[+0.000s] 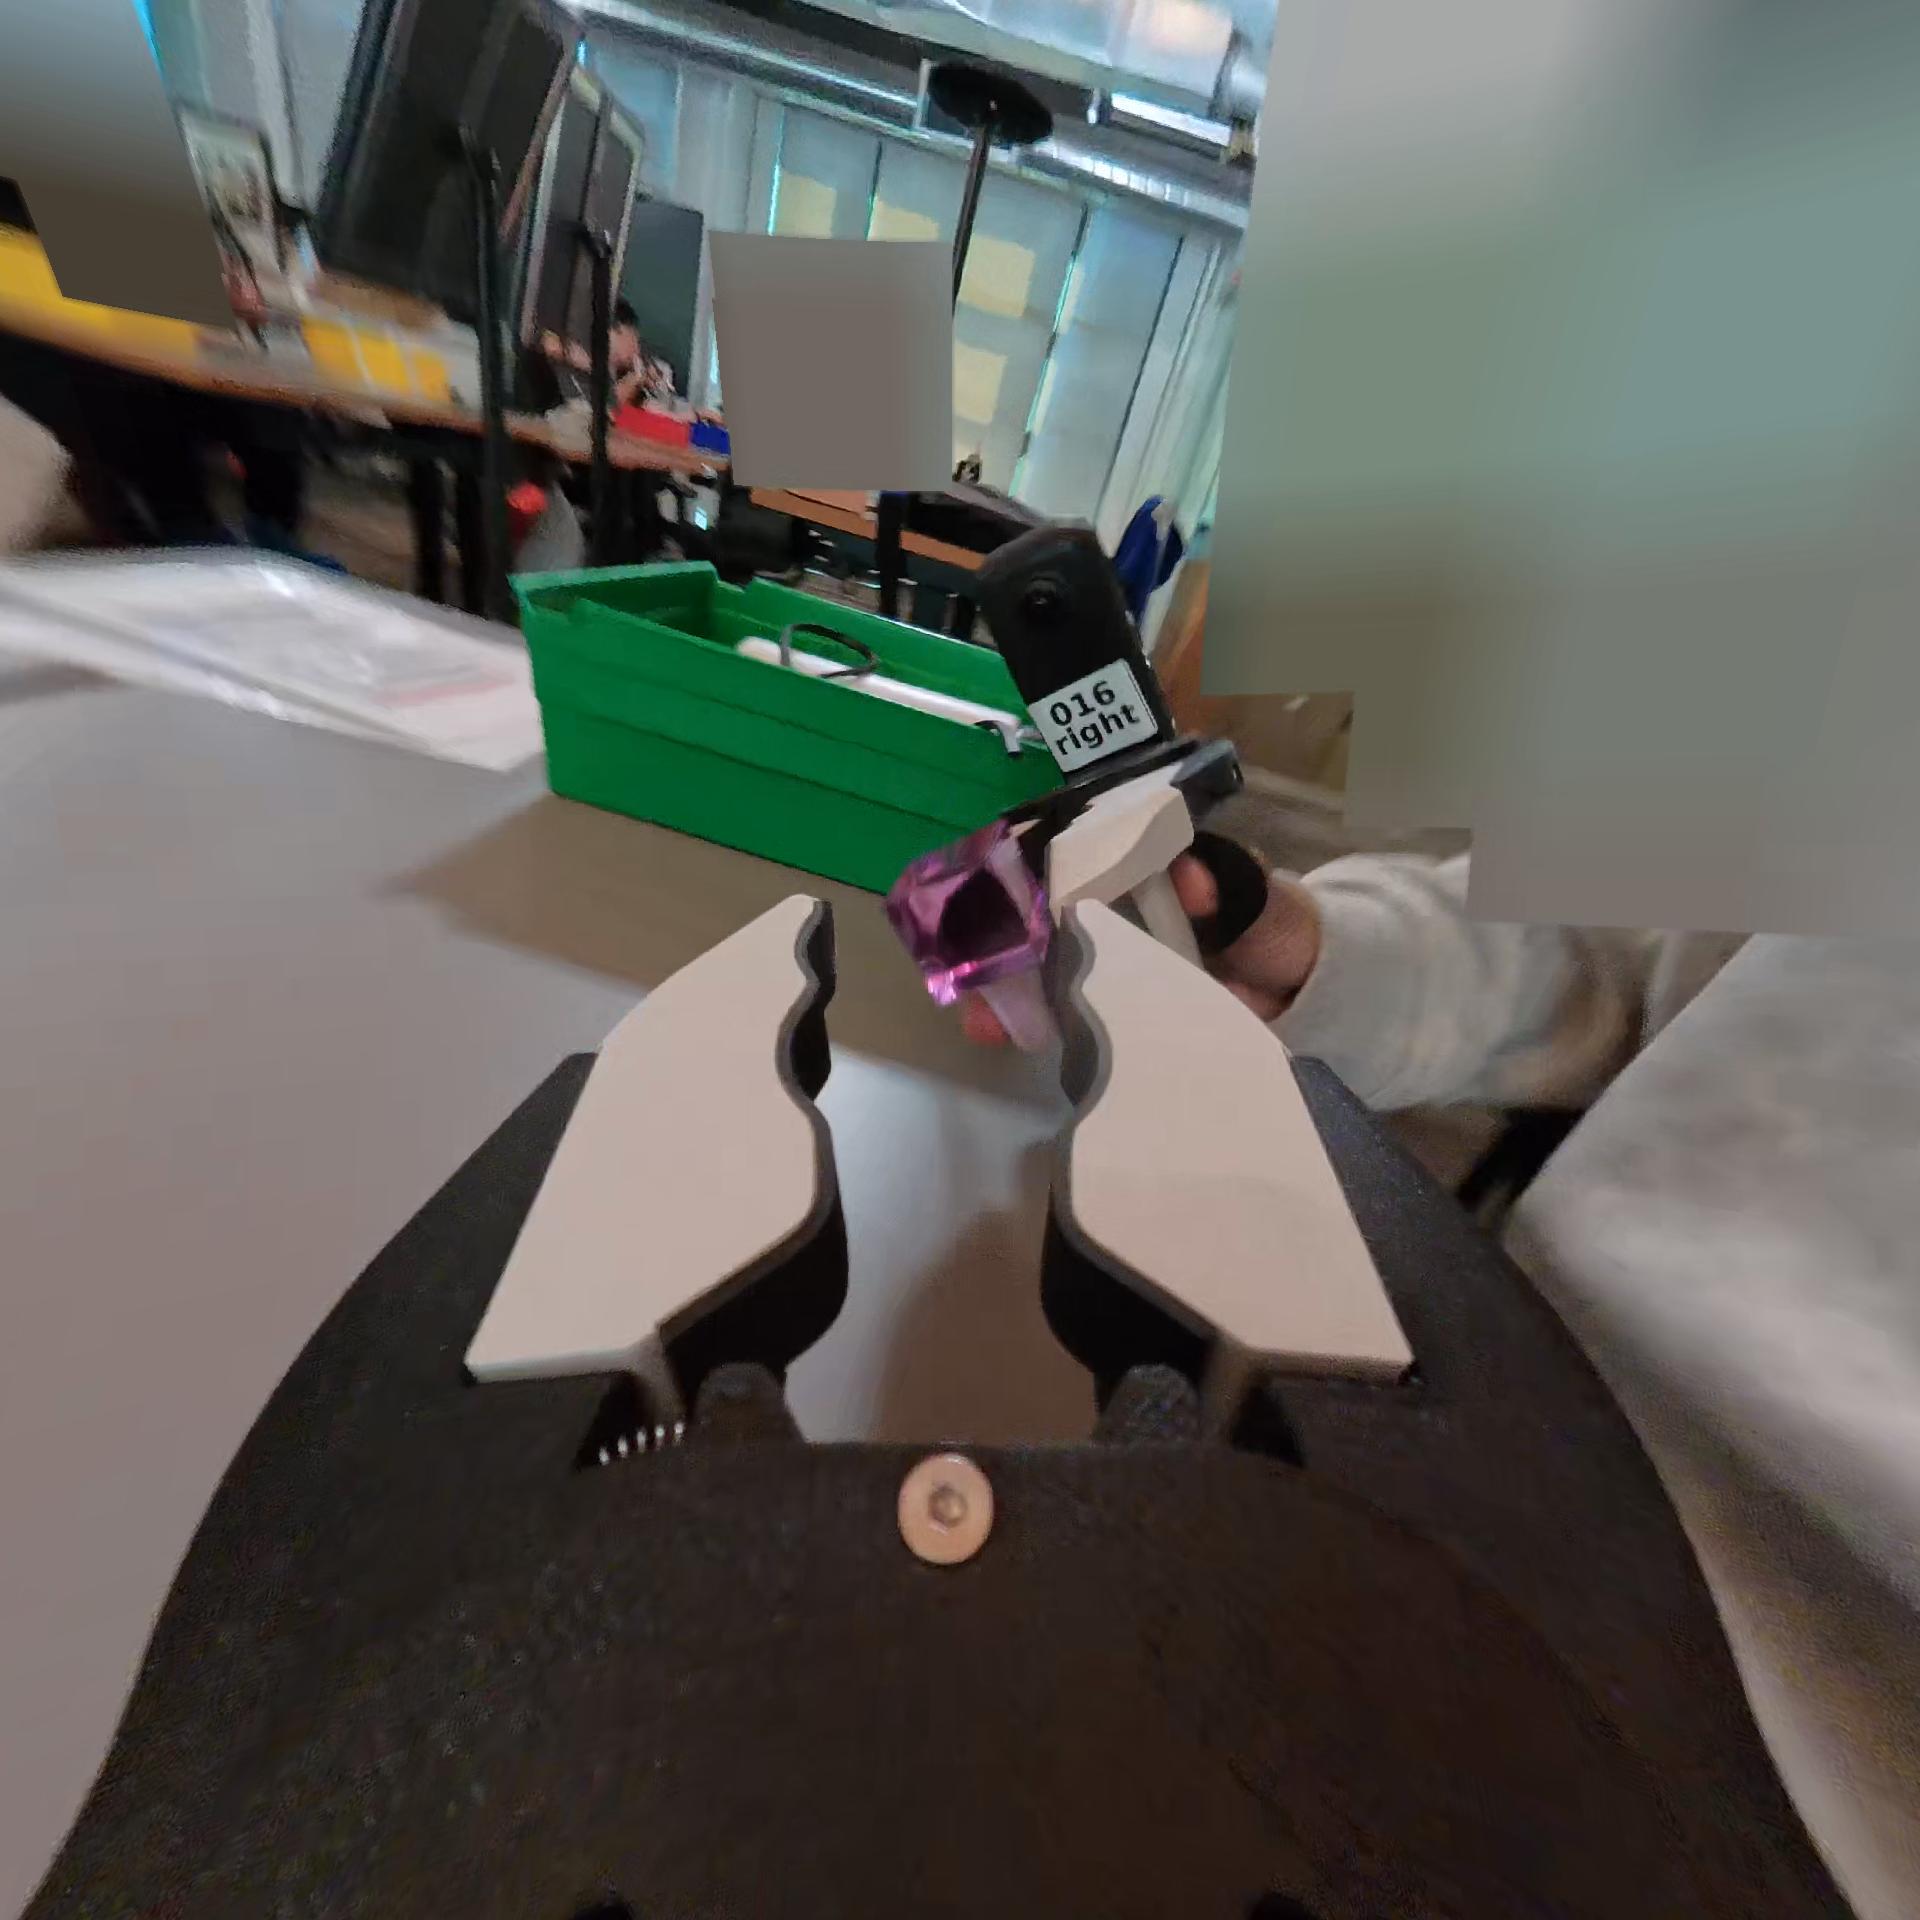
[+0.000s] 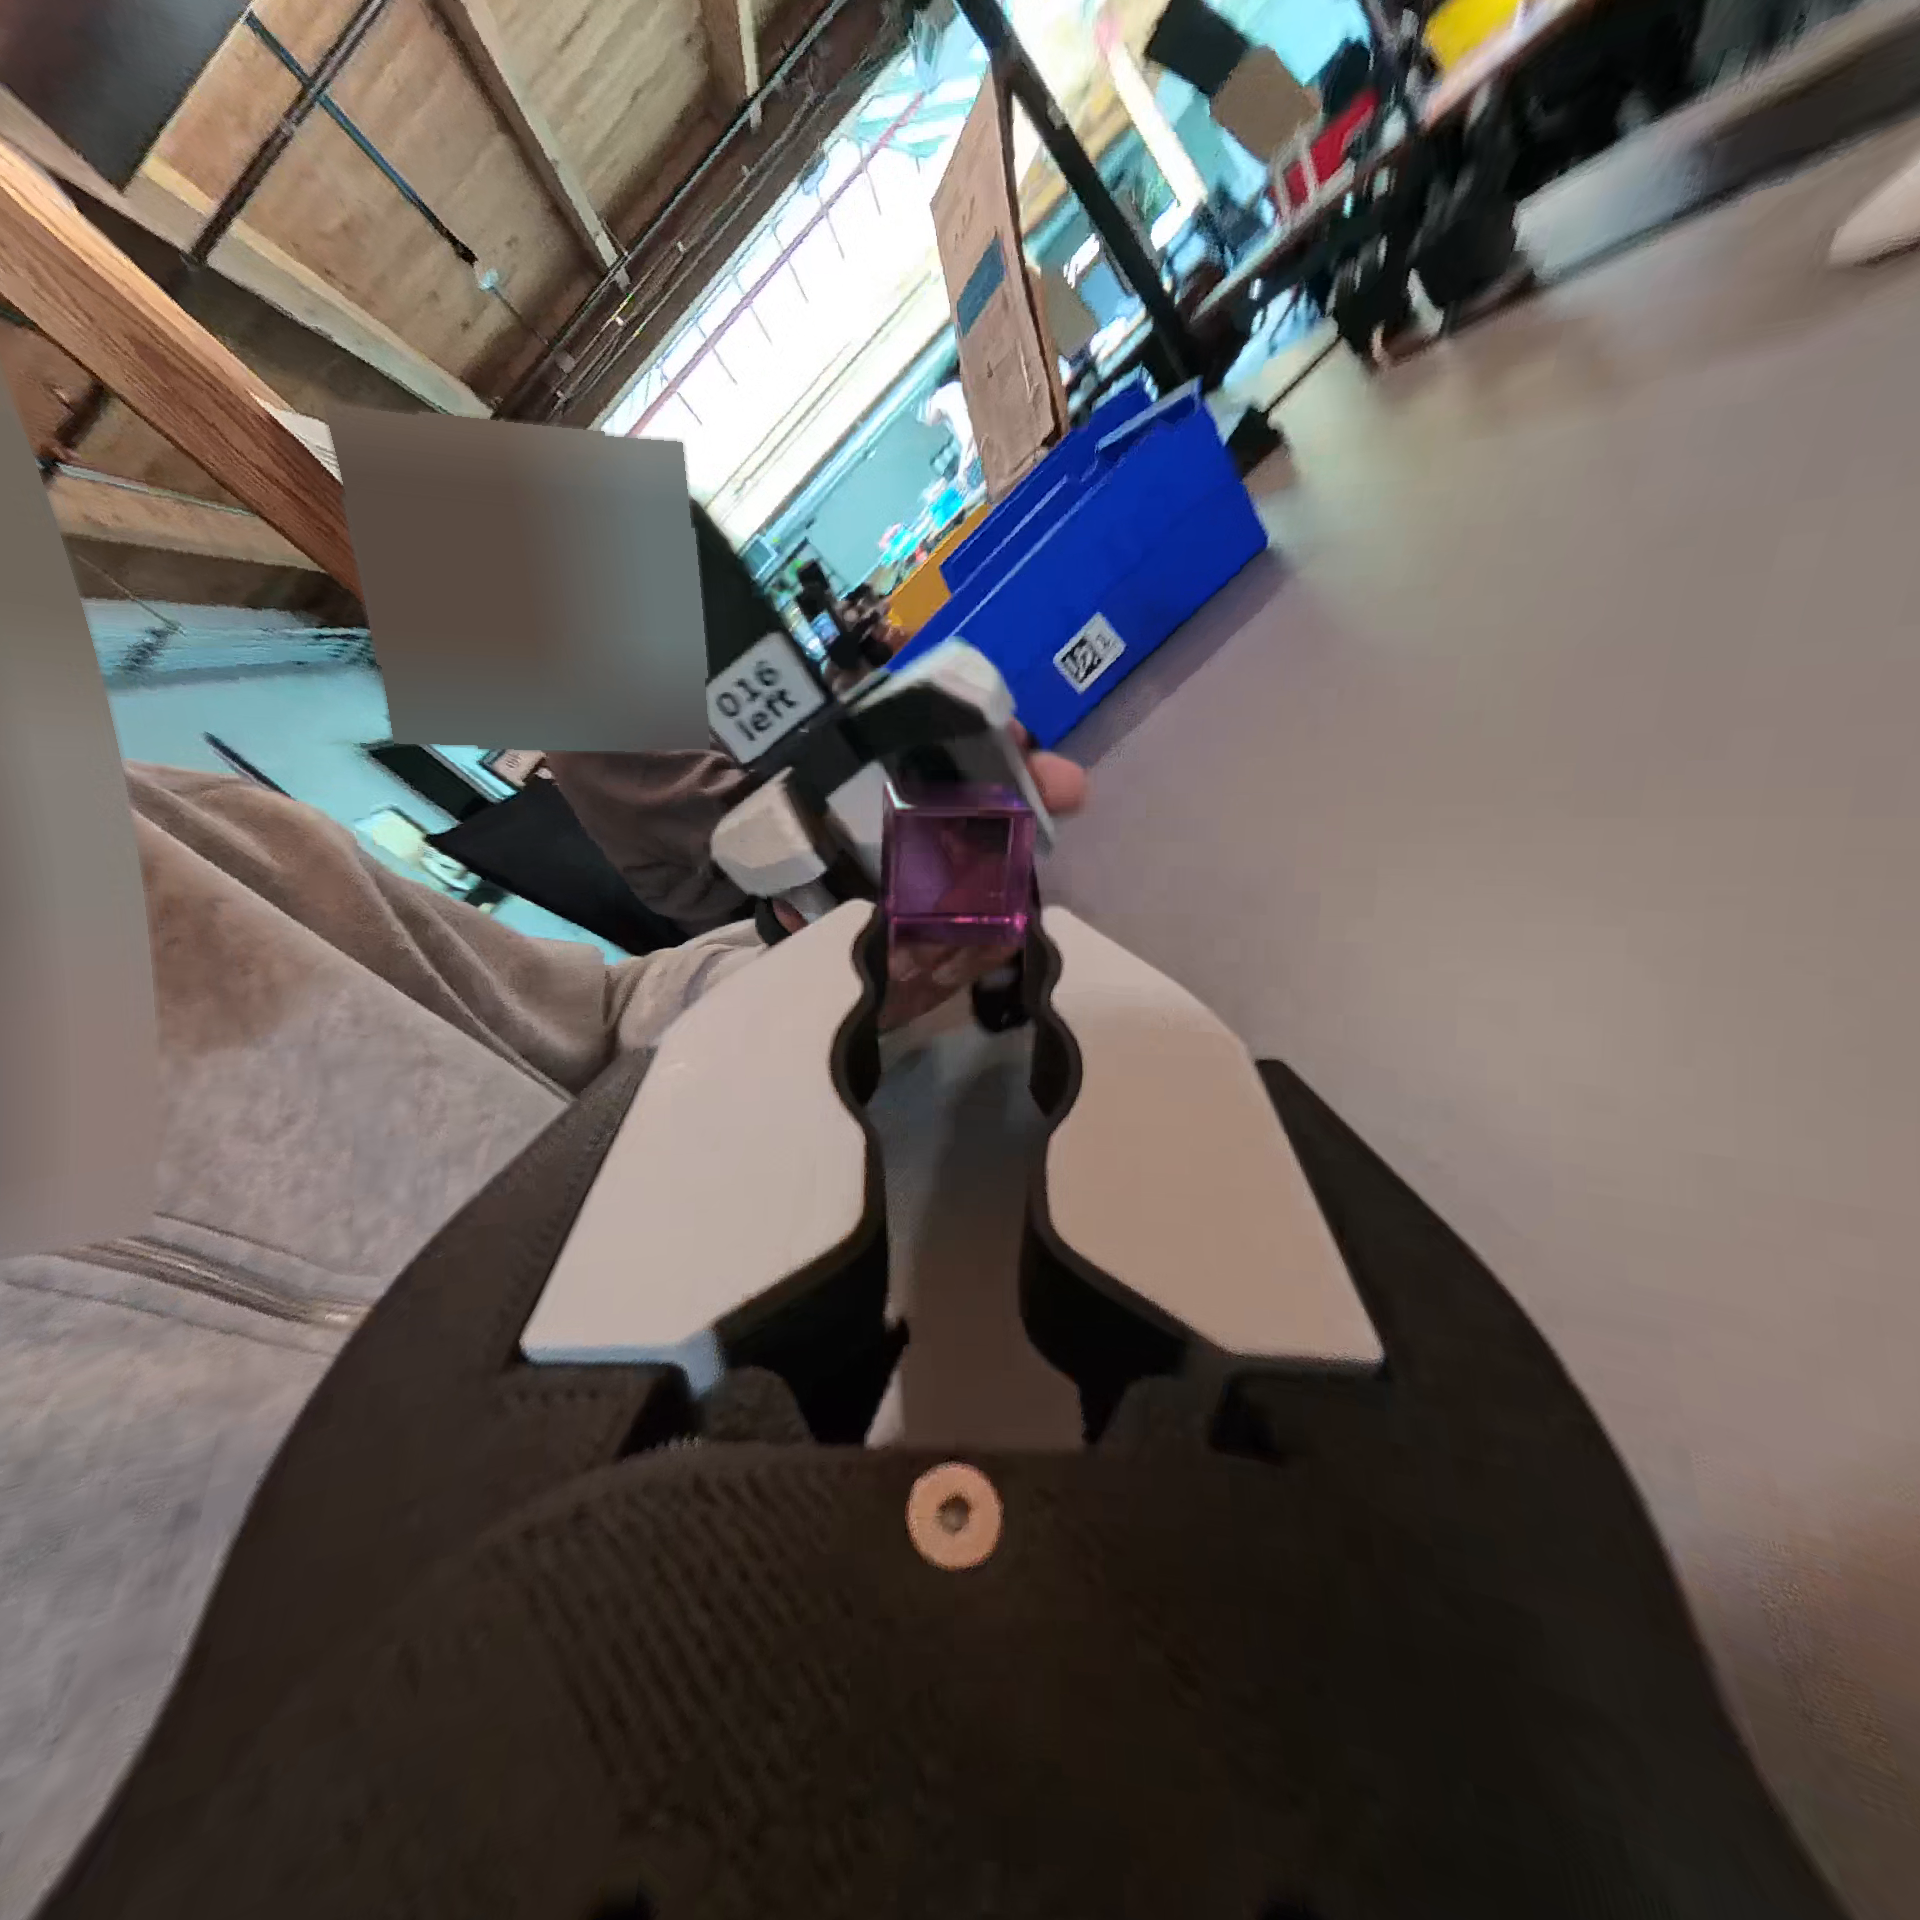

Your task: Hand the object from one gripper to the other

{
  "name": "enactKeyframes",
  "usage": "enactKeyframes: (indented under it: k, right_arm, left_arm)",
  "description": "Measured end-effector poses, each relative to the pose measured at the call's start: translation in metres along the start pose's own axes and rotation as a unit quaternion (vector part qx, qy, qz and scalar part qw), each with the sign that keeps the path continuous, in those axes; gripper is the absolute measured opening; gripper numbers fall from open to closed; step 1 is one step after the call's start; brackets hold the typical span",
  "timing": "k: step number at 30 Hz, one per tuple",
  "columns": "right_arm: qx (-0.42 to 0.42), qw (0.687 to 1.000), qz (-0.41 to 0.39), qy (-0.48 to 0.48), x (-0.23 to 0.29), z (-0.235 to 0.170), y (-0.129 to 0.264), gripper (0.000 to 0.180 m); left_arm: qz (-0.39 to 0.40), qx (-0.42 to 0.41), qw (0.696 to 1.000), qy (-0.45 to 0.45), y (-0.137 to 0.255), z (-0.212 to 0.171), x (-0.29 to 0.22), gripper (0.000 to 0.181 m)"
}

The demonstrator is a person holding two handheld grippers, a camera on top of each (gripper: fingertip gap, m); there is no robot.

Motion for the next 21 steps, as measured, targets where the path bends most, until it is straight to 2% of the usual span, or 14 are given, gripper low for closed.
enactKeyframes:
  k: [3, 5, 8, 10, 14, 16, 19, 21]
  right_arm:
    - [0.01, 0.996, 0.043, -0.076, -0.005, -0.005, -0.002, 0.025]
    - [0.004, 0.991, 0.07, -0.112, -0.005, -0.004, -0.001, 0.025]
    - [0.014, 0.988, 0.086, -0.125, -0.003, -0.006, 0.001, 0.025]
    - [0.026, 0.987, 0.092, -0.127, 0.0, -0.008, -0.001, 0.025]
    - [0.046, 0.984, 0.102, -0.135, 0.004, -0.014, -0.007, 0.025]
    - [0.051, 0.984, 0.104, -0.132, 0.004, -0.016, -0.008, 0.025]
    - [0.043, 0.986, 0.107, -0.118, 0.005, -0.014, -0.009, 0.027]
    - [0.032, 0.989, 0.1, -0.104, 0.003, -0.011, -0.008, 0.041]
  left_arm:
    - [0.068, 0.046, 0.985, -0.149, 0.0, -0.006, -0.005, 0.038]
    - [0.088, 0.079, 0.972, -0.205, -0.005, -0.016, -0.006, 0.044]
    - [0.102, 0.104, 0.964, -0.223, -0.012, -0.026, -0.003, 0.057]
    - [0.107, 0.105, 0.96, -0.236, -0.014, -0.028, -0.002, 0.056]
    - [0.103, 0.092, 0.958, -0.251, -0.013, -0.026, -0.006, 0.046]
    - [0.094, 0.095, 0.958, -0.254, -0.013, -0.027, -0.008, 0.028]
    - [0.082, 0.099, 0.961, -0.246, -0.012, -0.027, -0.009, 0.027]
    - [0.074, 0.099, 0.969, -0.214, -0.012, -0.027, -0.007, 0.026]
Point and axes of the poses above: each gripper's, where its closed fingertips meet, y back along the fingers, z out of its top, x = y × z across the jaws, the point moved 1 cm from there along y, back along the fingers, and after that the axes turned 13 degrees about x, right-handed, at the moved point
